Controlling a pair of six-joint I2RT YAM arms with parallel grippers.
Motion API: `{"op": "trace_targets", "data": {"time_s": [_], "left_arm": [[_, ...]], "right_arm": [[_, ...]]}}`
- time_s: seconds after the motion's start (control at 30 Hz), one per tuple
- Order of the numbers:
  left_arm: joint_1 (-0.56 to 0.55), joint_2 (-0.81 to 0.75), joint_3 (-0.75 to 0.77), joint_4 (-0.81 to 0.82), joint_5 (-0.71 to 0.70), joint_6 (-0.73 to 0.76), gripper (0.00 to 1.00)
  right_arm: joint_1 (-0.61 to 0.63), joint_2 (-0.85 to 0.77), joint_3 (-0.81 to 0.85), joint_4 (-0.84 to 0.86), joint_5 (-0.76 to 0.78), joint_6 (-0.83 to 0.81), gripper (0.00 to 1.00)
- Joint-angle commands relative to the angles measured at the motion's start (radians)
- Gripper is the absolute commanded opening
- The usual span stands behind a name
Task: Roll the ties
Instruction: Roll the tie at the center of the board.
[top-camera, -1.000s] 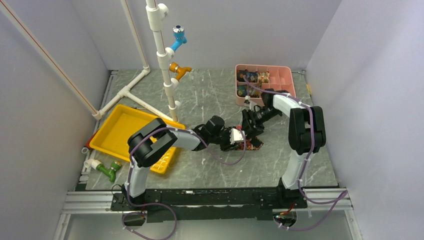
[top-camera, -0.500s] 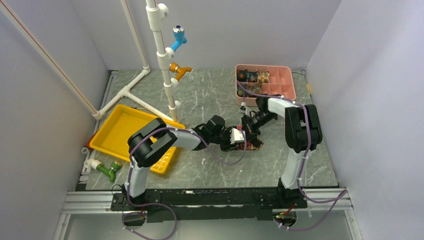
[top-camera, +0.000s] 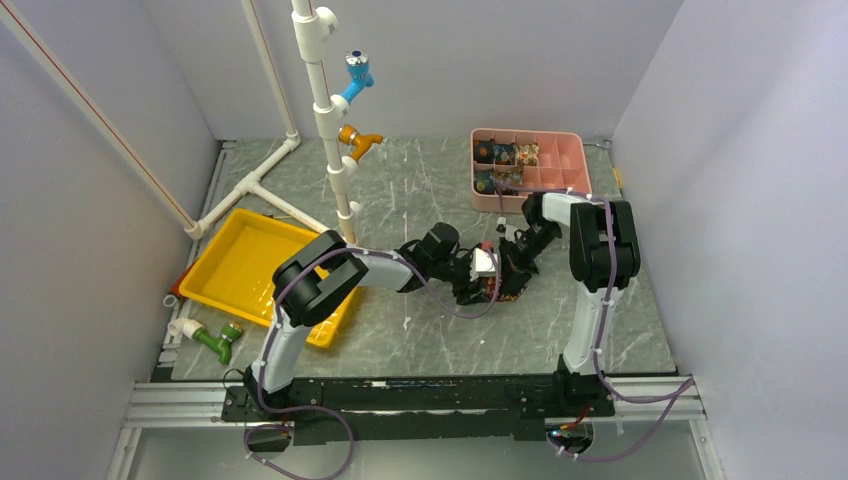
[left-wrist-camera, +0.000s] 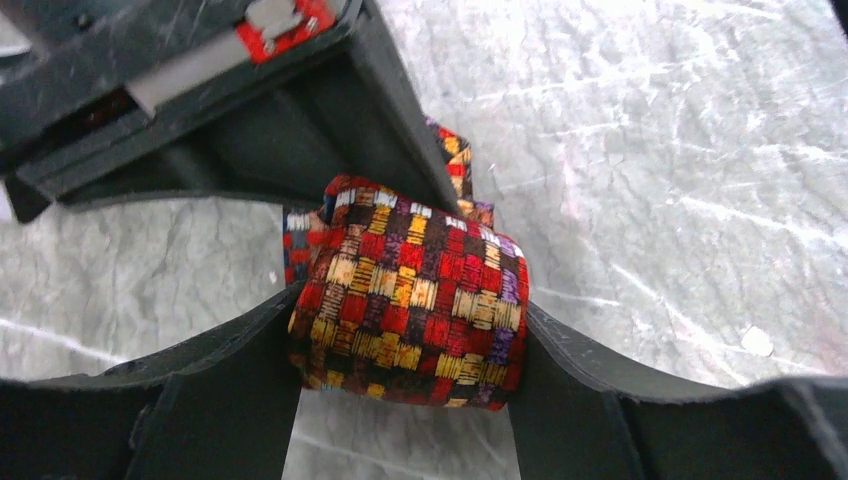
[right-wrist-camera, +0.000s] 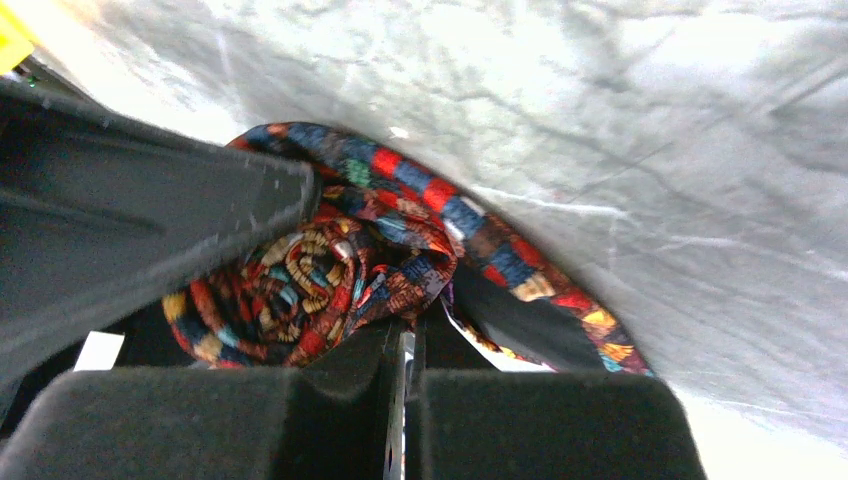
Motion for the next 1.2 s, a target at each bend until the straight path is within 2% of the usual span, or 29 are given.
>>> {"op": "trace_targets", "data": {"time_s": [0.0, 0.33, 0.4, 0.53, 0.63, 0.77, 0.83, 0.97, 1.03, 1.17], "left_arm": [[-0.016, 0.037, 0.054, 0.069, 0.085, -0.029, 0.70], [-0.037, 0.096, 0.132, -0.003, 0.006, 0.123, 0.68], [-0.037, 0.103, 0.152, -0.050, 0.001, 0.128, 0.60], [-0.035, 0.082, 0.129, -0.126, 0.007, 0.107, 0.30], [-0.027, 0.066, 0.088, -0.182, 0.023, 0.043, 0.10], [-0.016, 0.069, 0.041, -0.211, 0.003, -0.050, 0.00], [-0.014, 0.074, 0.028, -0.222, -0.016, -0.082, 0.00], [-0.004, 0.073, 0.005, -0.219, -0.025, -0.130, 0.00], [0.000, 0.075, 0.001, -0.223, -0.027, -0.128, 0.00], [0.006, 0.077, 0.008, -0.238, -0.022, -0.111, 0.00]], "right_arm": [[0.010, 0.080, 0.059, 0.134, 0.223, -0.031, 0.00], [0.010, 0.162, 0.142, 0.052, 0.204, -0.082, 0.00], [0.013, 0.155, 0.139, 0.048, 0.191, -0.091, 0.00], [0.011, 0.103, 0.128, 0.048, 0.152, -0.100, 0.00], [-0.012, 0.032, 0.113, 0.040, 0.101, -0.101, 0.18], [-0.091, -0.075, 0.088, 0.006, 0.011, -0.124, 0.38], [-0.143, -0.124, 0.069, 0.004, -0.031, -0.138, 0.46], [-0.190, -0.192, -0.001, 0.094, -0.064, -0.111, 0.72], [-0.191, -0.182, -0.033, 0.151, -0.076, -0.078, 0.82], [-0.191, -0.104, -0.068, 0.232, -0.124, -0.011, 0.88]]}}
